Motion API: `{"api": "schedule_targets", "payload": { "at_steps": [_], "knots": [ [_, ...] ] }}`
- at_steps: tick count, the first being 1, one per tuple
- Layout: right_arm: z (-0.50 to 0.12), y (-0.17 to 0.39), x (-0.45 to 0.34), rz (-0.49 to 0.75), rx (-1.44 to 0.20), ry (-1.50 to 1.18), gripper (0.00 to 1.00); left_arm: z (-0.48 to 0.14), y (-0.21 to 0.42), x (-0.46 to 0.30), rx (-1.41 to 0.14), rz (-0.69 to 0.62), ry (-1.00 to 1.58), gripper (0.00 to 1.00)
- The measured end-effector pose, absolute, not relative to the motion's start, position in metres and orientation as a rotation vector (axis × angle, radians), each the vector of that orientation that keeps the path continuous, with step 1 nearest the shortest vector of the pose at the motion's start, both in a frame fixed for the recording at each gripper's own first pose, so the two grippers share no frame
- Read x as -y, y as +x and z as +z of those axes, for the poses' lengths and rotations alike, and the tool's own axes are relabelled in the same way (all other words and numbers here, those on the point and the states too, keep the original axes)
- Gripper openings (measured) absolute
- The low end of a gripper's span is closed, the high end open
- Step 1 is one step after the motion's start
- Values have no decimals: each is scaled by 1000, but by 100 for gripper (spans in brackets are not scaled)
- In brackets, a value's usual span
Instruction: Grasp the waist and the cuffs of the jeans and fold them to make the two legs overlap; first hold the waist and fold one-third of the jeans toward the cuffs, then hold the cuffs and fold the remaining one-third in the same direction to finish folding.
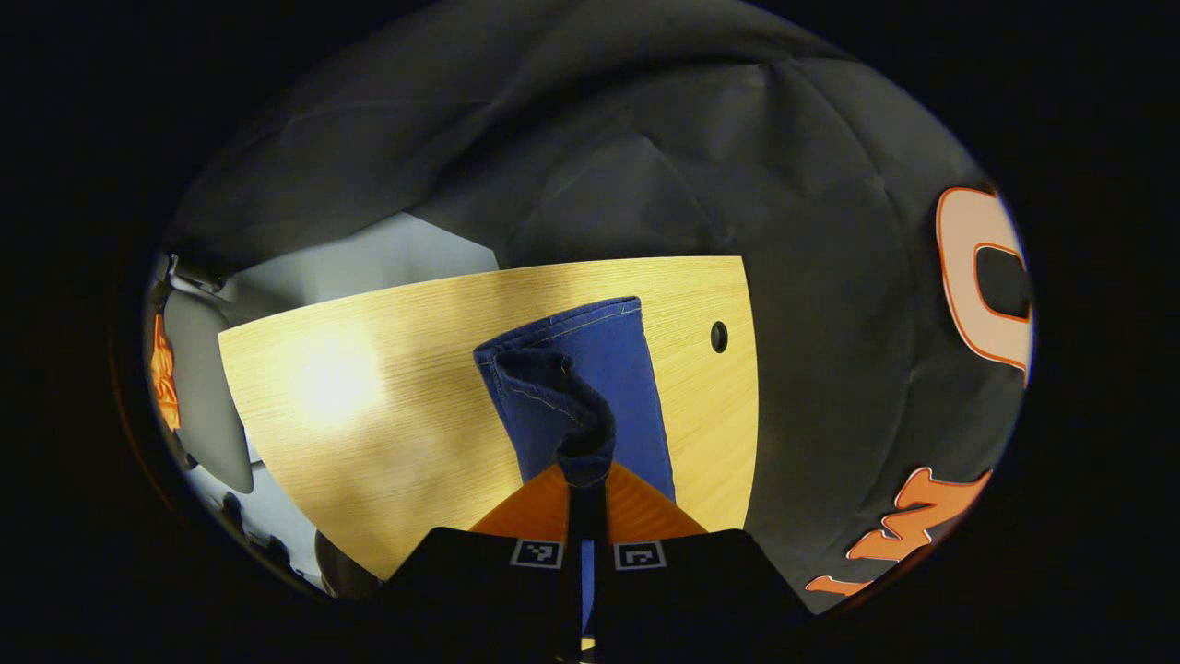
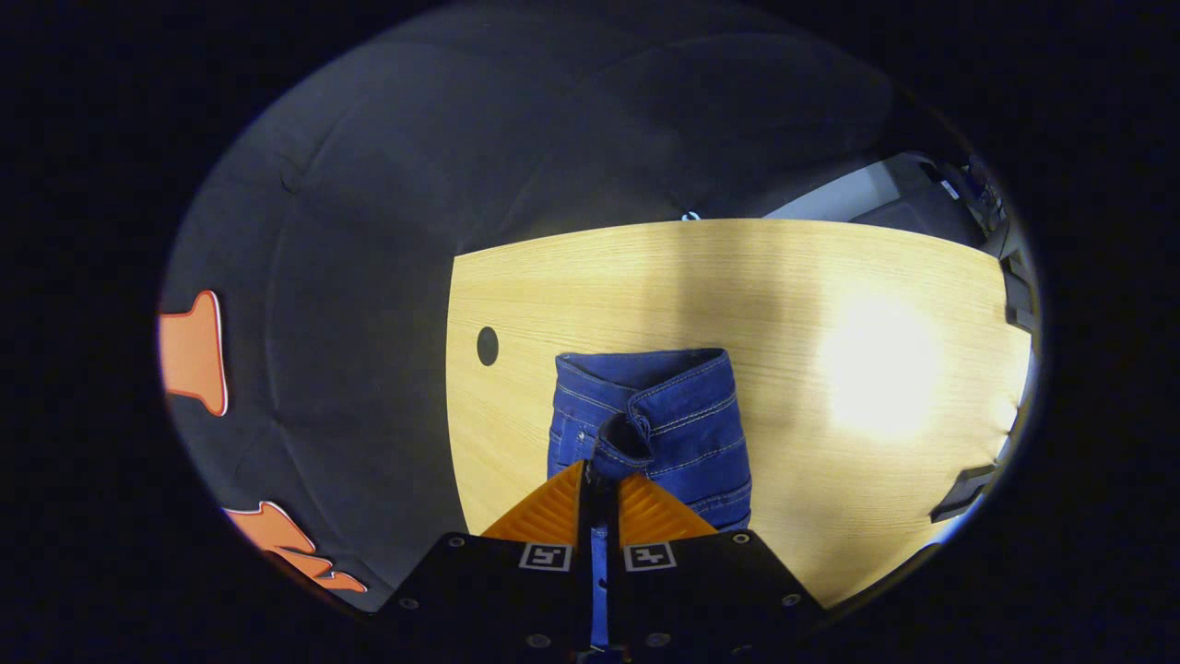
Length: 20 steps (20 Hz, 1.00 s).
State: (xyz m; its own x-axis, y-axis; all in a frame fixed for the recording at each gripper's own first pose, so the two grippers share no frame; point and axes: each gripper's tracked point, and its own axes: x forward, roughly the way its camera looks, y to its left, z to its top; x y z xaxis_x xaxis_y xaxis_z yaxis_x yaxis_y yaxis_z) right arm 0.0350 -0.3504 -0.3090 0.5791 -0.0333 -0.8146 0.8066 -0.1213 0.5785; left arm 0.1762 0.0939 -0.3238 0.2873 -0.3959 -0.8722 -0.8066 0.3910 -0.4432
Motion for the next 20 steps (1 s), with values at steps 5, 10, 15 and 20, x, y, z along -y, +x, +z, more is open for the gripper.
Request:
{"api": "schedule_targets", "payload": {
  "at_steps": [5, 10, 15, 20],
  "knots": [
    [-313, 109, 366, -846, -719, 1559, 7, -356, 227, -86, -1414, 325, -1142, 6],
    [-323, 177, 358, -820, -781, 1556, 7, -394, 260, -97, -1460, 298, -899, 7],
    [-324, 191, 355, -799, -772, 1515, 6, -369, 303, -126, -1282, 219, -693, 67],
    [-287, 195, 347, -587, -741, 1349, 25, -302, 343, -106, -992, 3, -444, 81]
  ]
}}
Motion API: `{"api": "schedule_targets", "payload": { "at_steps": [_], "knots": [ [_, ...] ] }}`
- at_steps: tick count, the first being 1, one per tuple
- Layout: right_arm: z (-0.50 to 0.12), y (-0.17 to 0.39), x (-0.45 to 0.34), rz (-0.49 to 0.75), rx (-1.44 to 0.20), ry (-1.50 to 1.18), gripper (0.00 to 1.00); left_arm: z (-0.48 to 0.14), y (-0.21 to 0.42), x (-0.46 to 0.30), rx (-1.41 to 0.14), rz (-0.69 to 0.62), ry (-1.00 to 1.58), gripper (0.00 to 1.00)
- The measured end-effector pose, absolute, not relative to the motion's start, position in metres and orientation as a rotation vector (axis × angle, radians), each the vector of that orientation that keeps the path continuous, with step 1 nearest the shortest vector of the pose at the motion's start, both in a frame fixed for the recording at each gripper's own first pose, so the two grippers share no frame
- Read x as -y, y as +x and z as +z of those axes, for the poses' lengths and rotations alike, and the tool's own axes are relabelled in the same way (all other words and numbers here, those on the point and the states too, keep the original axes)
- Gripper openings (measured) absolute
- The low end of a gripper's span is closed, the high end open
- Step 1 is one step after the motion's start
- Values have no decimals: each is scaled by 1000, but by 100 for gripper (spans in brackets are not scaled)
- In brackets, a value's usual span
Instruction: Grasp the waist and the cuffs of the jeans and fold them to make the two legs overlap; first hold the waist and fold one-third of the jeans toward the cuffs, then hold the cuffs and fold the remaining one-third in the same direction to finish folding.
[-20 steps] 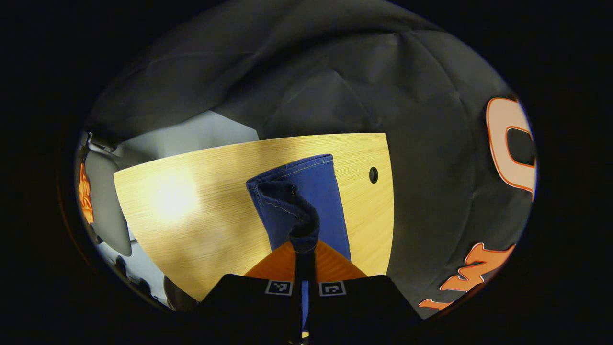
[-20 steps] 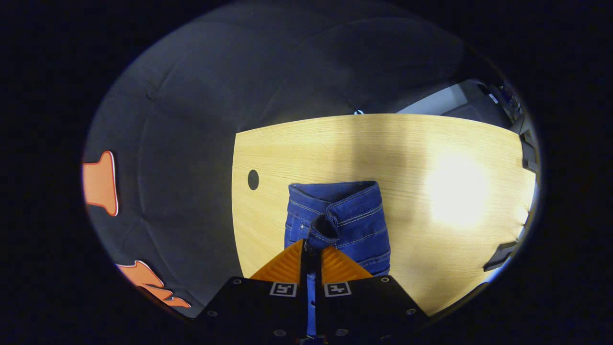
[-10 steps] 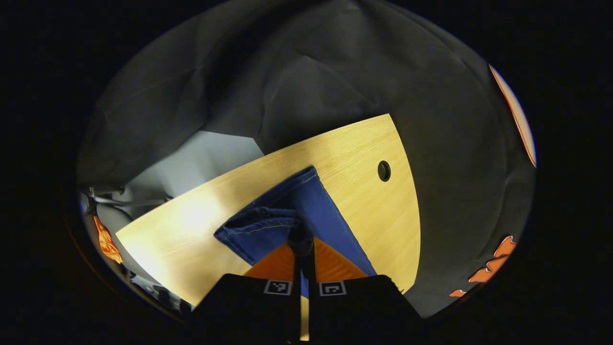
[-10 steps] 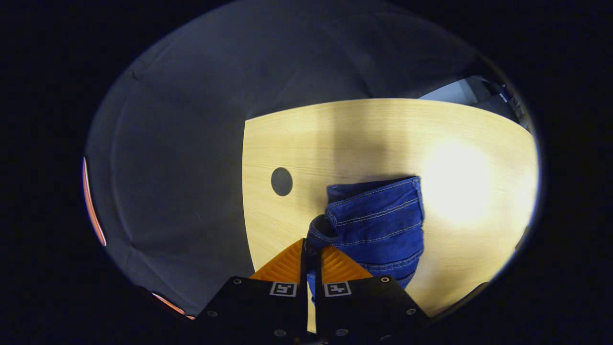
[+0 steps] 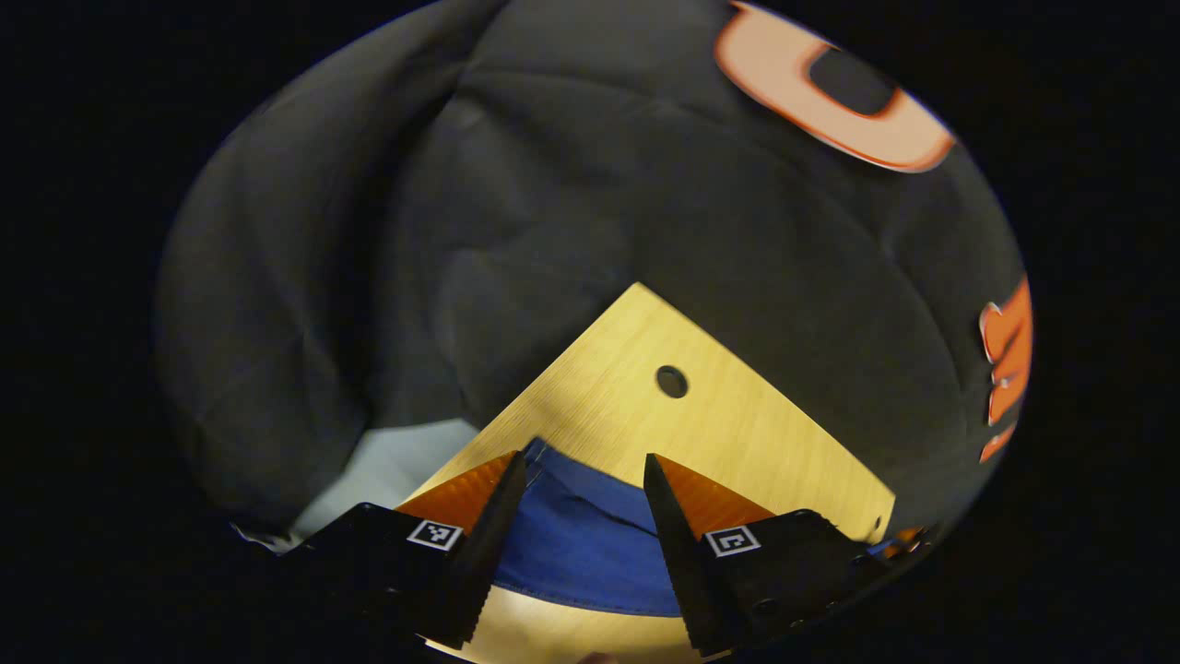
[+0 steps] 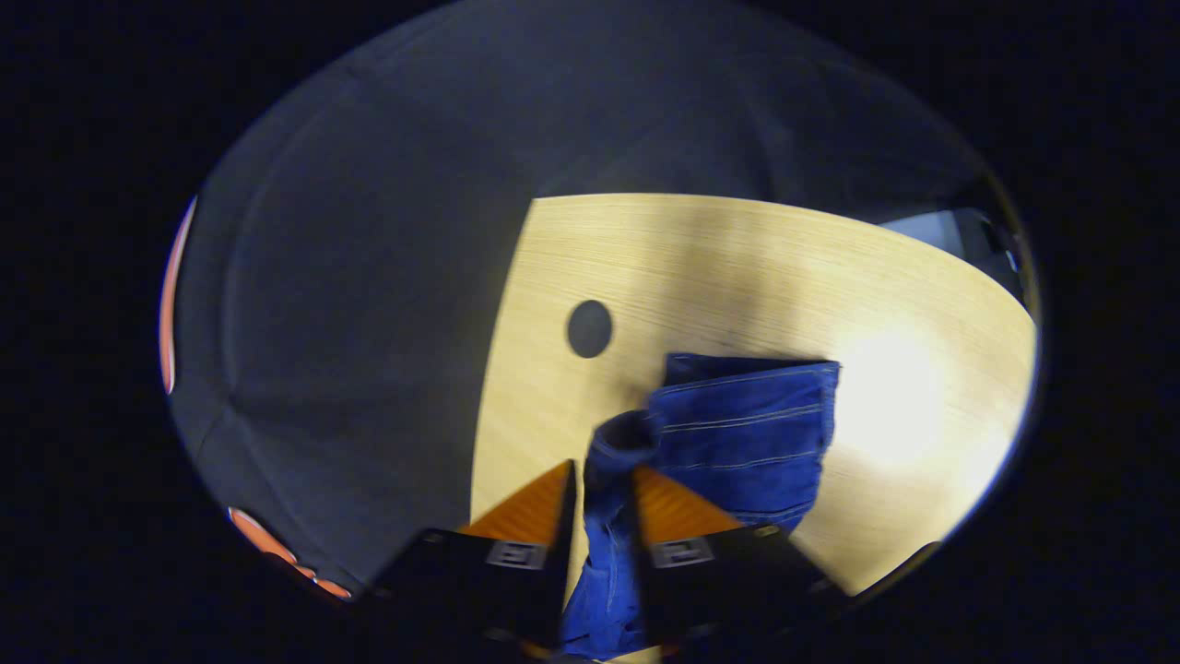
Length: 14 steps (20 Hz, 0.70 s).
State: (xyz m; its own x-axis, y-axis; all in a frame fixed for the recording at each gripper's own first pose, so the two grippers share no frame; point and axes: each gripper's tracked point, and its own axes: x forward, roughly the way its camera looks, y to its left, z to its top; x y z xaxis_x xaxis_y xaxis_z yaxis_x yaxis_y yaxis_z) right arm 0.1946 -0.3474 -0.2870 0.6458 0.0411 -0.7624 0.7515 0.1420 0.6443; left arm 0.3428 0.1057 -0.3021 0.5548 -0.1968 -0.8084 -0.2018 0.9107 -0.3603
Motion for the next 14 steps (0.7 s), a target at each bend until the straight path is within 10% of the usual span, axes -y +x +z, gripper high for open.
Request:
{"api": "schedule_targets", "payload": {
  "at_steps": [2, 4, 14],
  "knots": [
    [-281, 188, 349, -548, -726, 1262, 63, -271, 353, -96, -874, -55, -377, 94],
    [-286, 182, 365, -579, -735, 1155, 79, -262, 350, -84, -789, -101, -362, 94],
    [-378, 119, 371, -698, -987, 995, 97, -202, 295, -28, -637, -340, -234, 95]
  ]
}}
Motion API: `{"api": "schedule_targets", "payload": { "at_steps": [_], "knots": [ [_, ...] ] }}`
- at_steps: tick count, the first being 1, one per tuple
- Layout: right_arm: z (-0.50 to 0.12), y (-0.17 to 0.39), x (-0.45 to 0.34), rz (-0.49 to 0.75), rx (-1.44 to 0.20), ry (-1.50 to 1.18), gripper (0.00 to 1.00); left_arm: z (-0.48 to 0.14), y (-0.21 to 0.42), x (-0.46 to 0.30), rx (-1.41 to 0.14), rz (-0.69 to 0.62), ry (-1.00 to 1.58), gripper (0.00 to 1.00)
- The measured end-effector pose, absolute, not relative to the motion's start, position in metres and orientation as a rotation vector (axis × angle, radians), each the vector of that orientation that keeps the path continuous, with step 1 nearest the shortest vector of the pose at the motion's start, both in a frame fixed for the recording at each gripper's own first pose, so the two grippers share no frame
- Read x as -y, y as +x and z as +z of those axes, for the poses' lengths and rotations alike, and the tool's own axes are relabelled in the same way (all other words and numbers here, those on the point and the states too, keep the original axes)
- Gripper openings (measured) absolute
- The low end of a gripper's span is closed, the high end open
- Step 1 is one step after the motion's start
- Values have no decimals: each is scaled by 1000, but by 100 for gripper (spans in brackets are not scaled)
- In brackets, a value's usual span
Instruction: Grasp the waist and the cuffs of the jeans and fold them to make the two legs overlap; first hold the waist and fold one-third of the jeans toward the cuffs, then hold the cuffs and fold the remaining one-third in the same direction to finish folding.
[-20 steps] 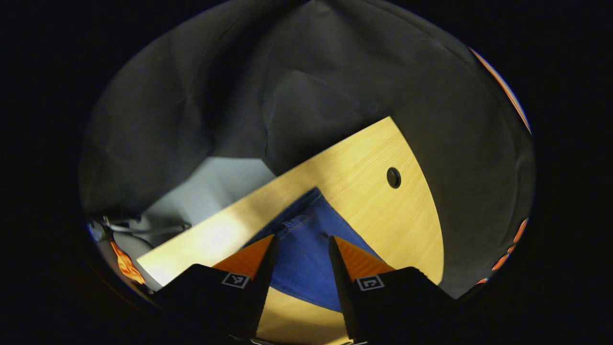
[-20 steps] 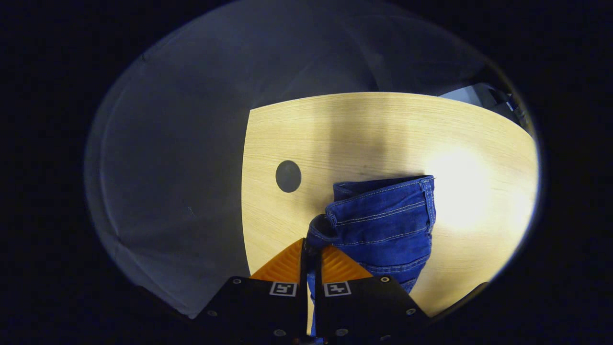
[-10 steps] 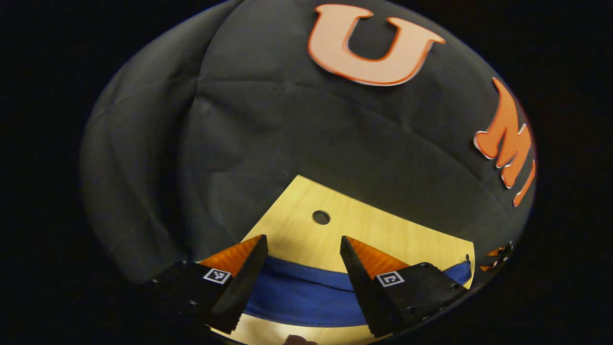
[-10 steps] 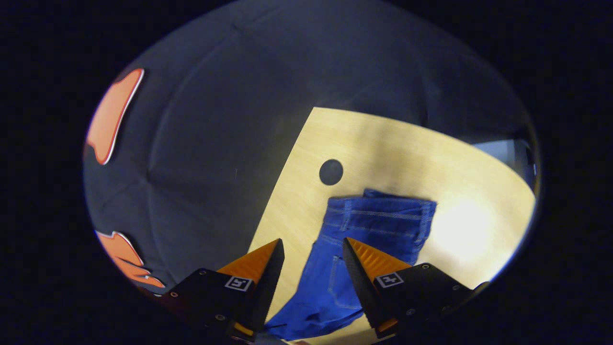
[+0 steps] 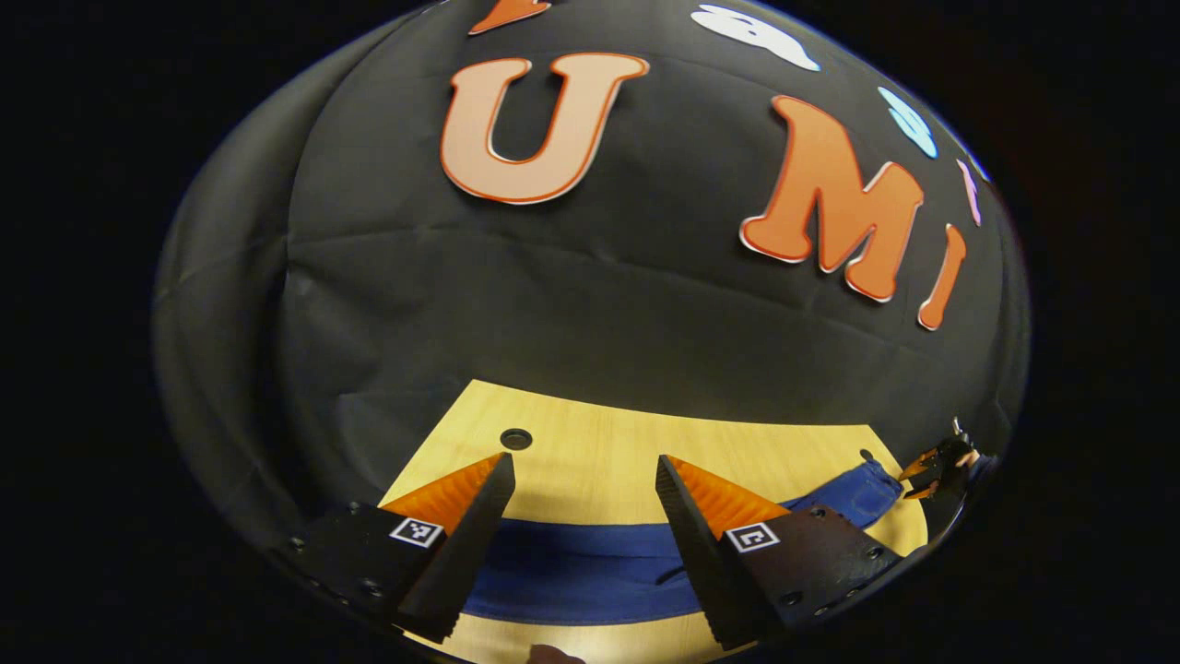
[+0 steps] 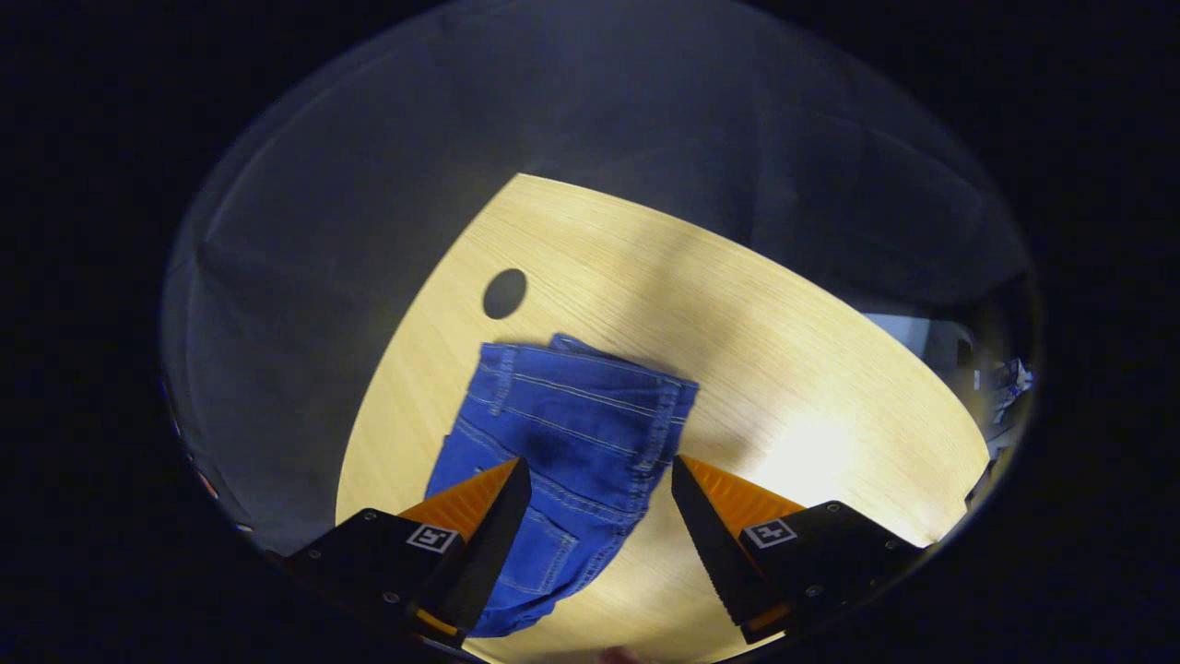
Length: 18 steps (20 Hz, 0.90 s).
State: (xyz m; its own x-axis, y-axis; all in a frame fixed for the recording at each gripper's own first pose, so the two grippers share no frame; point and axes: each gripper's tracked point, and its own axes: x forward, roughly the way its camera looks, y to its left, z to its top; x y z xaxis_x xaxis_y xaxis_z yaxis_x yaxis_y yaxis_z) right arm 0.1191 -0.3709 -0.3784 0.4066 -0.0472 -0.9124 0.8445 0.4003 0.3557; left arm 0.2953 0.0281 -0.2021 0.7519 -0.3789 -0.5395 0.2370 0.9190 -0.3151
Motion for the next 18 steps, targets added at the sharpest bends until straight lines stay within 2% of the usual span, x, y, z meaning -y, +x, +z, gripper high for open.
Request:
{"api": "schedule_targets", "payload": {
  "at_steps": [3, 7, 11, 12, 13, 16, 17, 18],
  "knots": [
    [-395, 118, 381, -739, -1012, 1003, 97, -196, 282, -22, -646, -339, -226, 95],
    [-404, 136, 388, -735, -1005, 1055, 97, -190, 268, -19, -663, -305, -248, 95],
    [-411, 129, 392, -793, -1087, 969, 92, -188, 255, -21, -683, -284, -256, 95],
    [-410, 131, 394, -795, -1080, 930, 75, -188, 253, -21, -686, -281, -254, 95],
    [-414, 129, 392, -782, -1078, 906, 68, -187, 250, -20, -685, -283, -255, 95],
    [-410, 132, 384, -735, -1028, 915, 36, -189, 239, -23, -708, -280, -258, 95],
    [-407, 130, 386, -724, -1018, 935, 35, -191, 236, -25, -712, -277, -259, 95],
    [-405, 130, 387, -738, -991, 978, 29, -190, 235, -26, -715, -274, -262, 95]
  ]
}}
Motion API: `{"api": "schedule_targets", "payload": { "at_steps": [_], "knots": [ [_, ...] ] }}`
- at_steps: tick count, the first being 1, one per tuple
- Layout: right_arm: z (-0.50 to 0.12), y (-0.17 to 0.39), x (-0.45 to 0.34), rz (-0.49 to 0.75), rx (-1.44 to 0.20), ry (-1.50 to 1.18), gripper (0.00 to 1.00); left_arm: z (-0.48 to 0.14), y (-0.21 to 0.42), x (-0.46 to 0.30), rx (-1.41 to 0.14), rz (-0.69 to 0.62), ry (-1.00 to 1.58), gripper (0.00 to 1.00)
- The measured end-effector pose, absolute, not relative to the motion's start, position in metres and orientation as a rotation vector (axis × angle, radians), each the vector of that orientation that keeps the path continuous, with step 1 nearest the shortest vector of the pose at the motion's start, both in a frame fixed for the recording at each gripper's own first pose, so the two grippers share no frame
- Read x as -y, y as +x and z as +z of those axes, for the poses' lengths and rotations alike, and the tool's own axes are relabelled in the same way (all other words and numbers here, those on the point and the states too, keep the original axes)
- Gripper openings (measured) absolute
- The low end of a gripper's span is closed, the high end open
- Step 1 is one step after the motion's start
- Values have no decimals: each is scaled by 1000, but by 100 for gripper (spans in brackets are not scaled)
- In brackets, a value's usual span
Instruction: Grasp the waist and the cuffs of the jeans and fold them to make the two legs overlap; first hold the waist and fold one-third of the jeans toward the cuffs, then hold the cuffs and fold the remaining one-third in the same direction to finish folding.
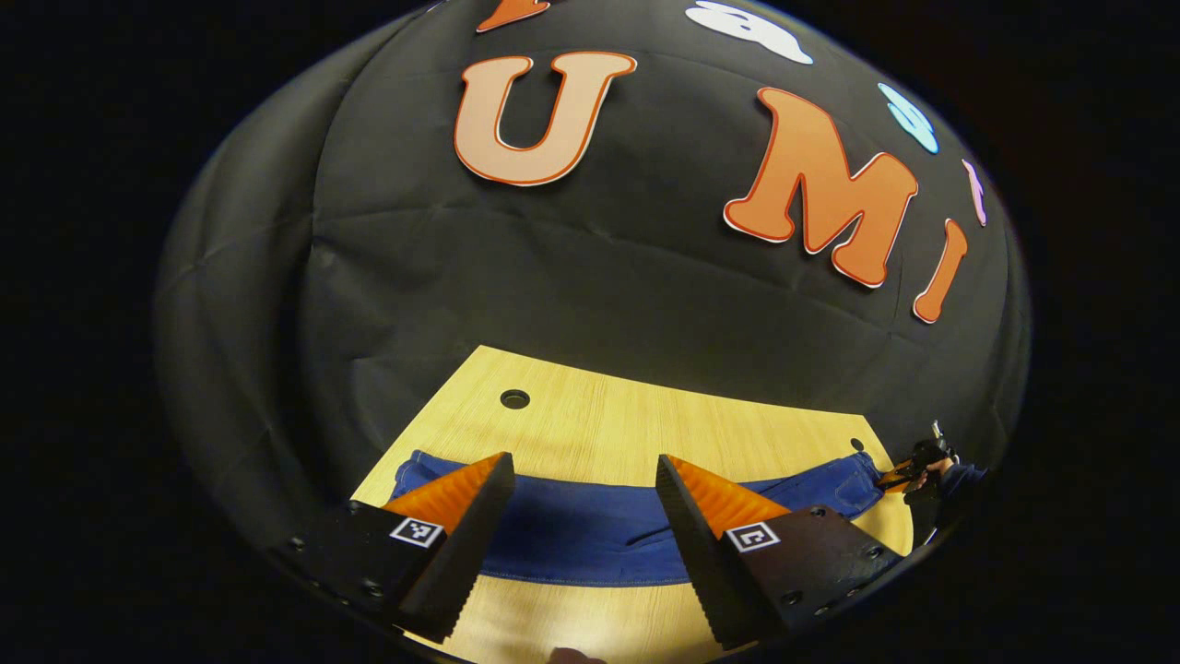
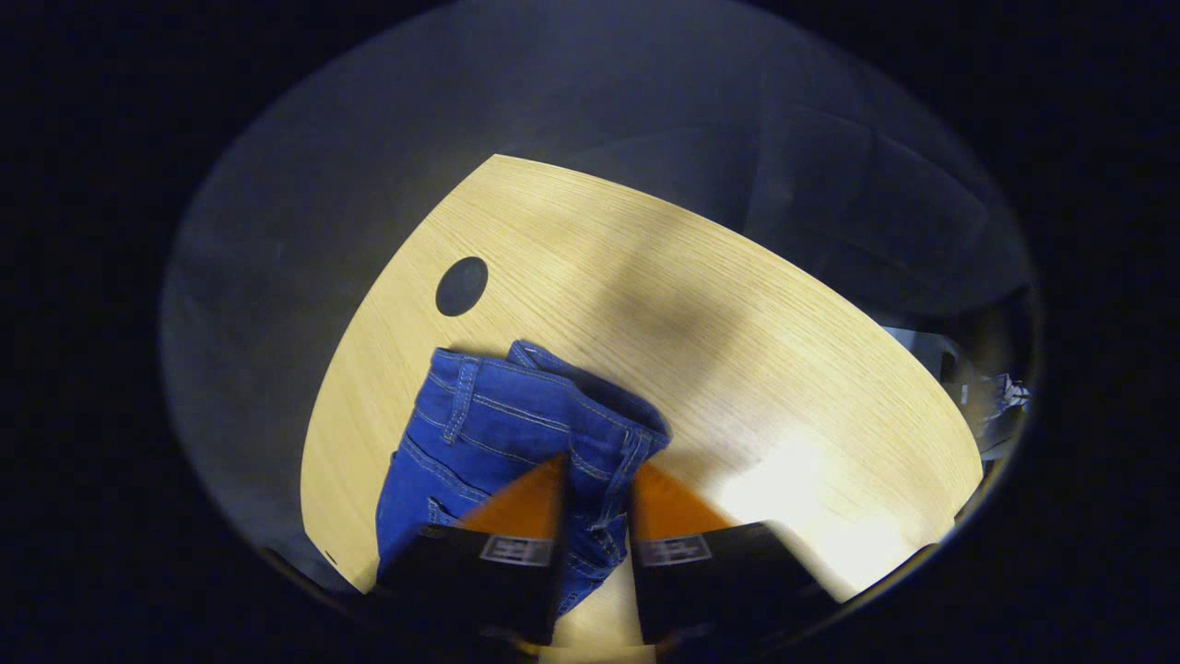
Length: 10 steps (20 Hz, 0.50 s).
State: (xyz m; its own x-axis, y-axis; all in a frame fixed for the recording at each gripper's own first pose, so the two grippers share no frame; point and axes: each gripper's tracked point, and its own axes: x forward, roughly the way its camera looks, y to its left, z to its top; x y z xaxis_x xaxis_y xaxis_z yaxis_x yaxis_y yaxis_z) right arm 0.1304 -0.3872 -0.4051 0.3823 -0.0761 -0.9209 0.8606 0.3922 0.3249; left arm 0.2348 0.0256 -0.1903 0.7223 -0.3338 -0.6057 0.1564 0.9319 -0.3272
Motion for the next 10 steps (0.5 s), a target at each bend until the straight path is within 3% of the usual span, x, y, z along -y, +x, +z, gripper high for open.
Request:
{"api": "schedule_targets", "payload": {
  "at_steps": [2, 10],
  "knots": [
    [-401, 114, 386, -715, -975, 1015, 17, -188, 237, -25, -711, -270, -280, 95],
    [-348, 68, 402, -705, -833, 983, 17, -191, 229, -23, -724, -302, -290, 95]
  ]
}}
